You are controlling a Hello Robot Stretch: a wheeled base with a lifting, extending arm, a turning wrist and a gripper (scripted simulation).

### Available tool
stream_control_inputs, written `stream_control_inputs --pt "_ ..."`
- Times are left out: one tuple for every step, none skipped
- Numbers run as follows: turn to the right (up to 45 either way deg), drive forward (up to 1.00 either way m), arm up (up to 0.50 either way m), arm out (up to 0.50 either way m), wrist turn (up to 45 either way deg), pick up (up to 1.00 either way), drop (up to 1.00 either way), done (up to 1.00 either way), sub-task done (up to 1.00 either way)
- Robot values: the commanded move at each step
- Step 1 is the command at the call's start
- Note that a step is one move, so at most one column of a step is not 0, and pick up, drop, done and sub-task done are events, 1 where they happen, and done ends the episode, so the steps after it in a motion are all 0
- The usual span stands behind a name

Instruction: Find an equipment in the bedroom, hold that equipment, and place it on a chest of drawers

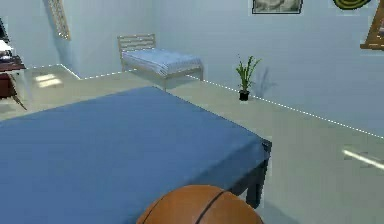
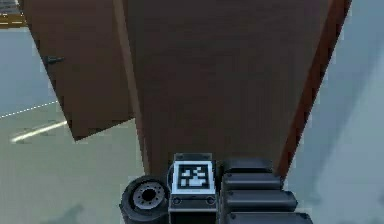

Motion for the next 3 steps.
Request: stream_control_inputs --pt "39.0 0.00 0.00 0.00 0.0 0.00 0.00 0.00 0.00" --pt "45.0 0.00 0.00 0.00 0.0 0.00 0.00 0.00 0.00" --pt "45.0 0.00 0.00 0.00 0.0 0.00 0.00 0.00 0.00"
